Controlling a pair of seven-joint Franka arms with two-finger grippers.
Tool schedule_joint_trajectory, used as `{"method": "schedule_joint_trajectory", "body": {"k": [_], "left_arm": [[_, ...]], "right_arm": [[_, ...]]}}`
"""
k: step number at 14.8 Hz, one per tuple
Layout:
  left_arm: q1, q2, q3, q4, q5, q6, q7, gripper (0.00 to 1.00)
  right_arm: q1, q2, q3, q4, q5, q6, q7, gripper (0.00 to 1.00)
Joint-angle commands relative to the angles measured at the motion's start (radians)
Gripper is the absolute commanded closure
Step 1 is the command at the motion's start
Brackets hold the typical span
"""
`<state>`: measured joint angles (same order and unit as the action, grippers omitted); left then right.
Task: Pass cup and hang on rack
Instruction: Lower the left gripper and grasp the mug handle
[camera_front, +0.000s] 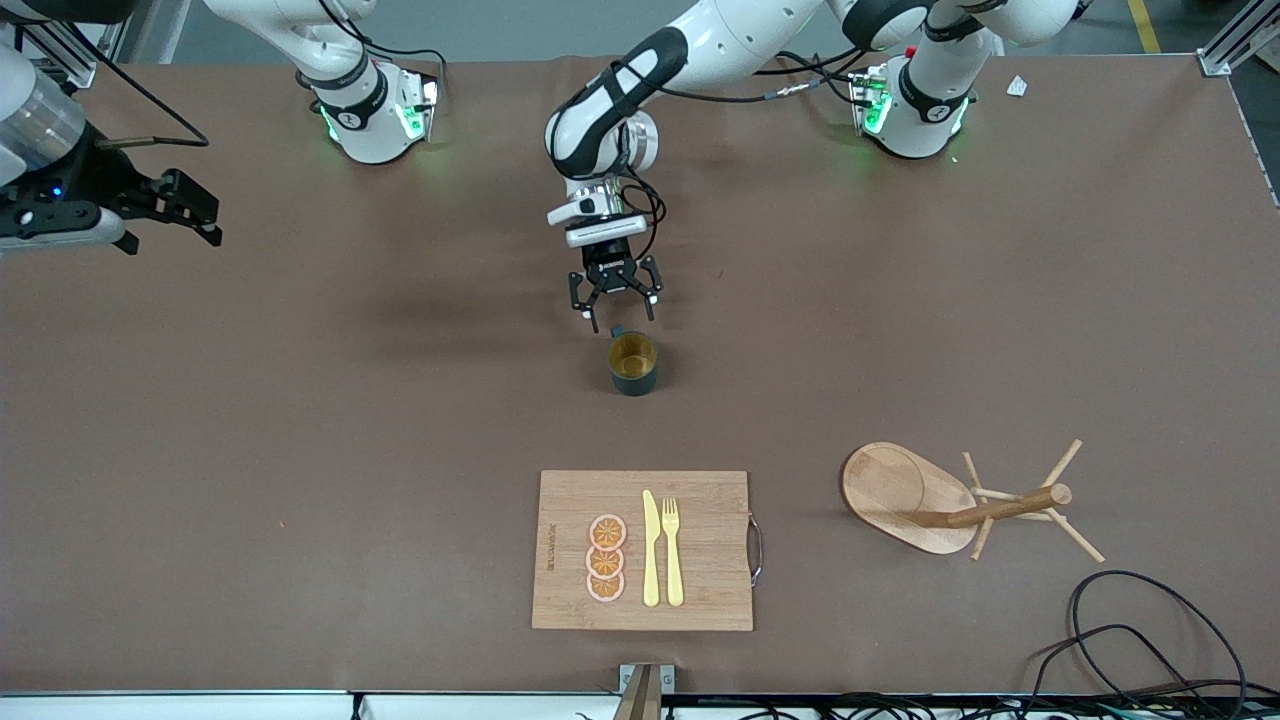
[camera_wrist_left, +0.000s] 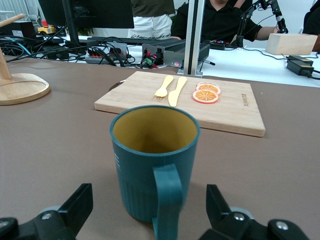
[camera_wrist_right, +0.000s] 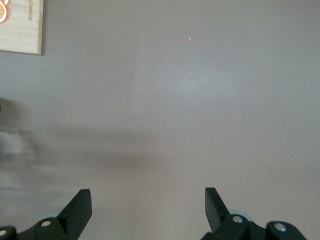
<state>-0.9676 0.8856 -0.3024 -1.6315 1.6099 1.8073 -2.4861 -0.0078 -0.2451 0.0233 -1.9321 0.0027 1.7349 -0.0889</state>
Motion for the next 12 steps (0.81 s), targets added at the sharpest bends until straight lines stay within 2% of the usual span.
{"method": "schedule_joint_trajectory", "body": {"k": [1, 3, 5, 11, 12], "left_arm": [[0.03, 0.016, 0.0, -0.002, 0.051, 0.017, -0.037, 0.0], [0.047, 0.029, 0.002, 0.005, 0.074, 0.027, -0.043, 0.01], [0.05, 0.047, 0.0, 0.013, 0.099, 0.035, -0.045, 0.07], [0.043, 0.061, 0.0, 0.016, 0.088, 0.035, -0.046, 0.42], [0.041, 0.059, -0.001, 0.019, 0.087, 0.035, -0.046, 0.53]], "right_arm": [[-0.001, 0.02, 0.006, 0.027, -0.001, -0.009, 0.009, 0.0], [0.0, 0.027, 0.006, 0.027, -0.003, -0.006, 0.009, 0.0], [-0.003, 0.036, 0.006, 0.033, -0.003, -0.005, 0.009, 0.0], [-0.008, 0.044, 0.006, 0.033, -0.001, -0.003, 0.011, 0.0], [-0.008, 0.044, 0.006, 0.033, -0.001, -0.005, 0.011, 0.0]]}}
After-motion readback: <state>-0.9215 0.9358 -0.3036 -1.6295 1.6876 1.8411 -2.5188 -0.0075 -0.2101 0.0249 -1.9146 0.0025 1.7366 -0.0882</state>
